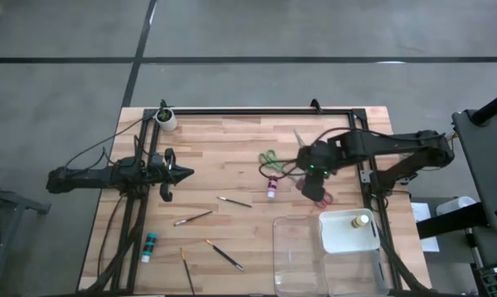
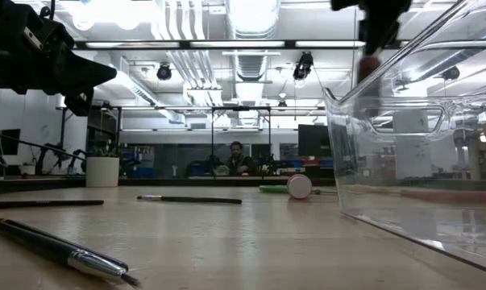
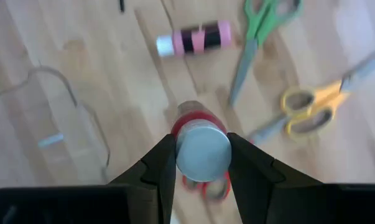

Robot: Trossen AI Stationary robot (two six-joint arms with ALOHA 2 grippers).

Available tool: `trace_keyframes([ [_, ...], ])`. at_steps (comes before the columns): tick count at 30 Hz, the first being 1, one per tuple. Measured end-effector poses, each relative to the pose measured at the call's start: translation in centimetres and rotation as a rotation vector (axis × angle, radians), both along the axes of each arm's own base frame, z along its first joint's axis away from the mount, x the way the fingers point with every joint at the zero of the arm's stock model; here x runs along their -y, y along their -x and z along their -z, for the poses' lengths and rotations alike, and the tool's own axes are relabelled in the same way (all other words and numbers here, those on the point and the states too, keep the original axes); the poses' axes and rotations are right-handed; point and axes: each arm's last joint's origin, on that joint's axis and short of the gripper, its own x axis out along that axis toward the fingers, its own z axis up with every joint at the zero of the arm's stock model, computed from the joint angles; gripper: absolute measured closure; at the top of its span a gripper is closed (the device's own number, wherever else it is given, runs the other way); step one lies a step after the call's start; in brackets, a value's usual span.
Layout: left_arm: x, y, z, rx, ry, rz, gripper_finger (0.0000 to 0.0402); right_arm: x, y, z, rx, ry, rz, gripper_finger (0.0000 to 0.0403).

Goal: Pick & Place Paint Supplies
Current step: Put the red paint bottle into the white bin

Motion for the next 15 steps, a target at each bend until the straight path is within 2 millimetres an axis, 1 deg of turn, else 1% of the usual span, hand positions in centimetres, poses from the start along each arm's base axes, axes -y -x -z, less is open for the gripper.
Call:
trace_keyframes([
  [4,0.0,0.0,0.0,0.000,0.000,0.000,0.0401,-1.1,1.6,-0.5,-0.030,0.010,0.058,0.0292],
  [11,0.0,0.0,0.0,-0.001,0.000,0.000,0.0401,-3.2,4.0,-1.6,-0.003,0.009,0.146,0.0292],
  [15,0.0,0.0,0.0,0.000,0.000,0.000,0.0401,-4.4,4.7,-1.6,-0.015,-0.012,0.195,0.0292],
])
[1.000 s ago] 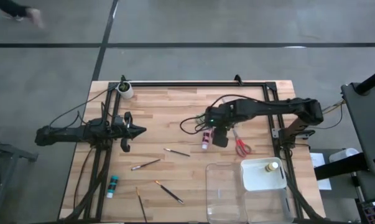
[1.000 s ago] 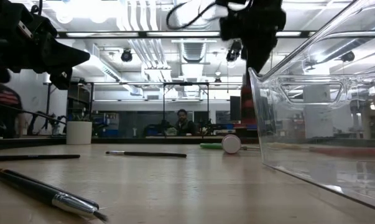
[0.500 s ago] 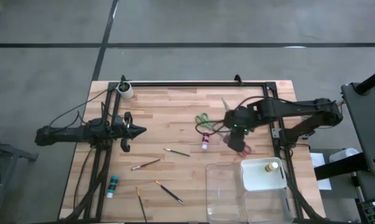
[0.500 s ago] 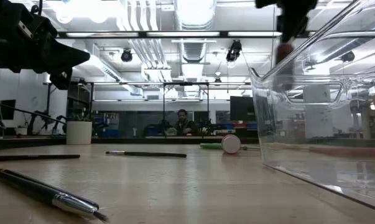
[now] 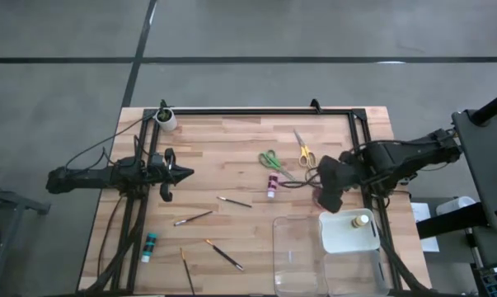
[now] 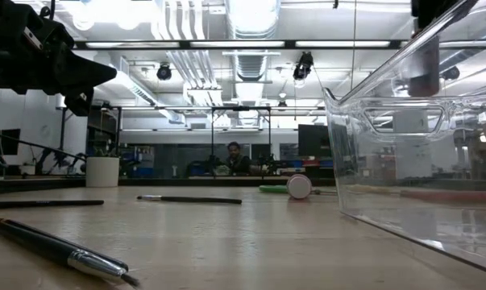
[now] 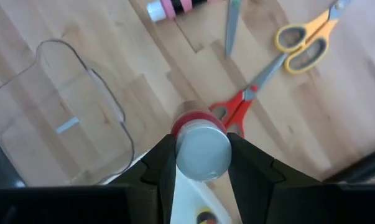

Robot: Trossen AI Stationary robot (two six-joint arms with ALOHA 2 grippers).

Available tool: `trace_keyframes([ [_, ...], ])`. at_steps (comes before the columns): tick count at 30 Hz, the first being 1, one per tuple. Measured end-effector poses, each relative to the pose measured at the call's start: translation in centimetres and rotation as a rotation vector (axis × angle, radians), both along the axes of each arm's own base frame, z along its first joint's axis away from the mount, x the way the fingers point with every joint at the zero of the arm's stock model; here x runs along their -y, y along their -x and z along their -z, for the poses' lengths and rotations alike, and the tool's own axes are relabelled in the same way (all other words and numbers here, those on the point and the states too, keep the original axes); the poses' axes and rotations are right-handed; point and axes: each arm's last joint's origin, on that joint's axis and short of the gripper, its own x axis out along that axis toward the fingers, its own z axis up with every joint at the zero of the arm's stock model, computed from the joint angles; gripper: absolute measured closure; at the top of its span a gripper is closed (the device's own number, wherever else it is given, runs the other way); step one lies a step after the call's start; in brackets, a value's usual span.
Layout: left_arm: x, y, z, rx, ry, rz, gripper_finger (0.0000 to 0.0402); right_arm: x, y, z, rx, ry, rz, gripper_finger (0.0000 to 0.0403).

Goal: Pick & Place Paint Supplies
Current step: Put the red paint bottle into the white bin

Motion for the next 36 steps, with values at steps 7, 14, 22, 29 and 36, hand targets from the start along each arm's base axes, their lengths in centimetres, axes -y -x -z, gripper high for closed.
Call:
trace_keyframes([
  [7,0.0,0.0,0.0,0.000,0.000,0.000,0.0401,-2.5,0.9,0.5,-0.049,-0.020,0.054,0.0292],
  [14,0.0,0.0,0.0,0.000,0.000,0.000,0.0401,-5.0,2.0,1.0,-0.034,-0.012,0.148,0.0292],
  [22,0.0,0.0,0.0,0.000,0.000,0.000,0.0401,-7.1,2.2,2.6,-0.094,0.006,0.221,0.0292],
  [29,0.0,0.0,0.0,0.000,0.000,0.000,0.0401,-8.1,2.5,3.5,-0.130,0.002,0.283,0.0292],
  [36,0.0,0.0,0.0,0.000,0.000,0.000,0.0401,-8.8,2.9,3.6,-0.126,-0.018,0.312,0.0292],
])
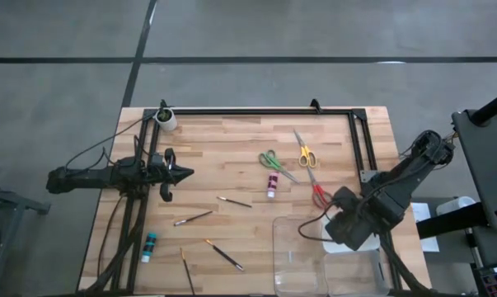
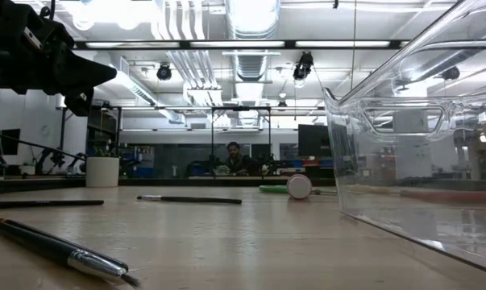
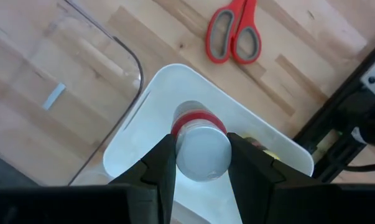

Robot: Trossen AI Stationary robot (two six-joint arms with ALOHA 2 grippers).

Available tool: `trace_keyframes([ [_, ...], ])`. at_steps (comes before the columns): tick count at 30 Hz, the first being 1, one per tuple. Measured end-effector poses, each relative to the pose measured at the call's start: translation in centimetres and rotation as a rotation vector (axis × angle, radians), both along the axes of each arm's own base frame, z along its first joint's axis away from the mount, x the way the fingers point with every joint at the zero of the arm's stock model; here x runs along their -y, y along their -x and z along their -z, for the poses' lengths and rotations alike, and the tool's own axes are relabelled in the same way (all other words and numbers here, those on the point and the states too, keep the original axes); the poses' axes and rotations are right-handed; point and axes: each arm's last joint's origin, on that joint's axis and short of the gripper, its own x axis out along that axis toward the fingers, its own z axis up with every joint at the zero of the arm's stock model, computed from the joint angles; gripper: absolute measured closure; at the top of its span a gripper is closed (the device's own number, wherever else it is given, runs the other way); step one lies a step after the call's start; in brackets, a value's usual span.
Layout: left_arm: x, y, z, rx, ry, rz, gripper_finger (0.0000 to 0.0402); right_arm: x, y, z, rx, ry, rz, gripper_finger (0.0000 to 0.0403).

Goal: Pick & Place Paint Supplies
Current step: Put the red paint bottle into the white bin

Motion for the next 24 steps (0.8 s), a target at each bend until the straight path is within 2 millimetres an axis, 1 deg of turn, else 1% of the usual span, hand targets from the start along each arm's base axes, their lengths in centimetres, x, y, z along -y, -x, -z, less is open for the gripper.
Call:
trace_keyframes([
  [10,0.00,0.00,0.00,0.000,0.000,0.000,0.0401,-0.06,0.20,0.70,-0.046,-0.019,0.019,0.0292],
  [24,0.00,0.00,0.00,0.000,0.000,0.000,0.0401,-0.13,0.14,0.79,-0.045,-0.028,0.019,0.0292],
])
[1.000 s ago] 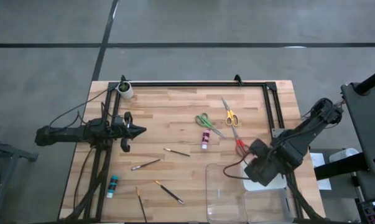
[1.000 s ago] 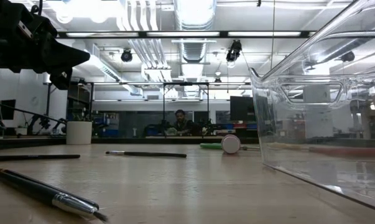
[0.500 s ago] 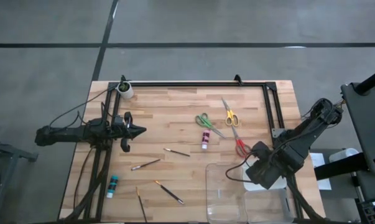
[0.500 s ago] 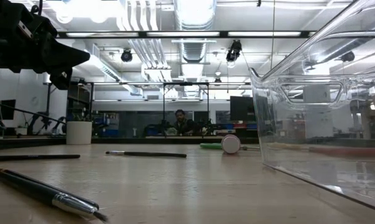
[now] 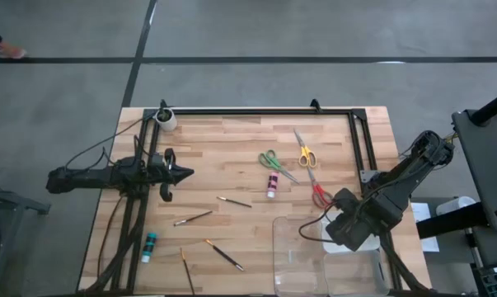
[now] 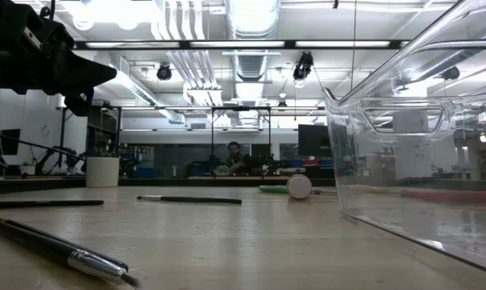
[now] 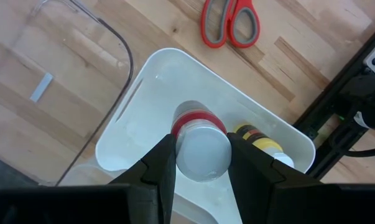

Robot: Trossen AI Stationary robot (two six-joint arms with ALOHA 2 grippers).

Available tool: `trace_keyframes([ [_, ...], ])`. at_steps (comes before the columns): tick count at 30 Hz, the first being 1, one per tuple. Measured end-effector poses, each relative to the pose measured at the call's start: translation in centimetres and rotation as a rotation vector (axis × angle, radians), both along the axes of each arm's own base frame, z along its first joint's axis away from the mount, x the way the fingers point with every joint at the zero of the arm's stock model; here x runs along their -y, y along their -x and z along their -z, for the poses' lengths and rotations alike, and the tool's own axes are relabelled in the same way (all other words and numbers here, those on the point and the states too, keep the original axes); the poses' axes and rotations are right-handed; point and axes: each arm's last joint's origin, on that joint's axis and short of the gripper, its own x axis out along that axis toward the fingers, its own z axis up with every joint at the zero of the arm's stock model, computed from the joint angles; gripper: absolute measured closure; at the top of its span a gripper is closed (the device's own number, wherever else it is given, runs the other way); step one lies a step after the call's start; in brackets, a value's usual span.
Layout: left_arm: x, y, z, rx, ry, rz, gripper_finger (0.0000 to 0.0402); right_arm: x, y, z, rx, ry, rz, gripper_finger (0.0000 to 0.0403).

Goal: Pick & Place Paint Supplies
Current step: Put the red paint bottle into the white bin

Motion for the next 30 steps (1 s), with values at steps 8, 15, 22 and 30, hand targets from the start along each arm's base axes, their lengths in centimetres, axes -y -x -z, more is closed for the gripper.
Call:
trace_keyframes([
  [8,0.0,0.0,0.0,0.000,0.000,-0.001,0.0401,0.0,0.1,0.2,-0.016,-0.007,0.005,0.0292],
  [15,0.0,0.0,0.0,0.000,0.000,0.000,0.0401,0.1,0.3,2.4,-0.058,0.030,0.033,0.0292],
  [22,0.0,0.0,0.0,0.000,0.000,-0.001,0.0401,0.1,0.8,4.9,-0.076,0.033,0.094,0.0292],
  [30,0.0,0.0,0.0,0.000,0.000,0.000,0.0401,-0.6,1.8,7.4,-0.016,0.054,0.147,0.0292],
])
